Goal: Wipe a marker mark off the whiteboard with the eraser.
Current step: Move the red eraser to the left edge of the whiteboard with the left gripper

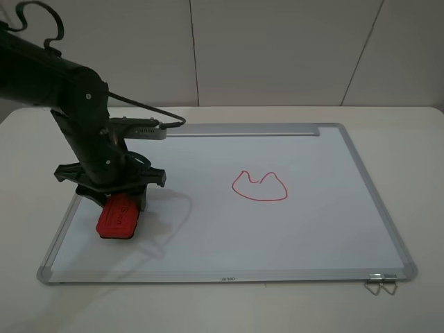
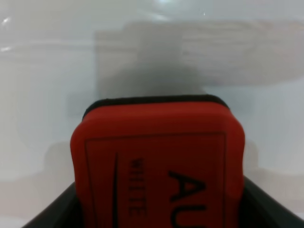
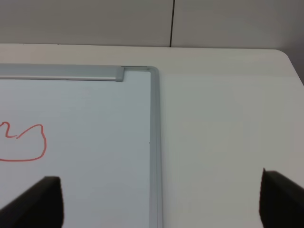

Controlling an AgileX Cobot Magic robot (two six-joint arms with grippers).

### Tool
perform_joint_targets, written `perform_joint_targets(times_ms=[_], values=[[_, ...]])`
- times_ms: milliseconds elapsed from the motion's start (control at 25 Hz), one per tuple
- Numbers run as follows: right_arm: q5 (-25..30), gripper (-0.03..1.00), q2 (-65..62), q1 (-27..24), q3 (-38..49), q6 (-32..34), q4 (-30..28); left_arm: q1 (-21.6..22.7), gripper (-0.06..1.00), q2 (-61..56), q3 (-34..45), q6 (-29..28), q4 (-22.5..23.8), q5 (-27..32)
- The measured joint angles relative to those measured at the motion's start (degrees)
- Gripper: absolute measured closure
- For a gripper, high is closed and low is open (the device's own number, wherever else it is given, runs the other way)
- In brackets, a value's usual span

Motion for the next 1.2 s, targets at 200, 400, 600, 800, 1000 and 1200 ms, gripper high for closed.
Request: perform_joint_targets(times_ms=[200,400,600,800,1000,1200], values=[[0.00,0.26,0.00,0.00,0.00,0.00,0.00,2.56,0.37,-1.39,7.73,-3.67,0.38,-5.45],[0.00,0.26,0.00,0.00,0.00,0.00,0.00,3.09,0.37,-1.39,10.06,-4.06,2.13,-7.50],[0.00,0.26,0.00,0.00,0.00,0.00,0.00,3.09,0.27,-1.44,10.08,-4.29,2.55,-7.39],[0.00,0.26,0.00,0.00,0.00,0.00,0.00,3.09,0.17,-1.57,10.08,-4.35,2.55,-7.44],[0.00,0.26,0.00,0.00,0.00,0.00,0.00,3.09,0.17,-1.57,10.00,-4.35,2.59,-7.44],[0.00,0.26,0.00,0.00,0.00,0.00,0.00,3.09,0.17,-3.50,6.48,-4.23,2.75,-3.55]])
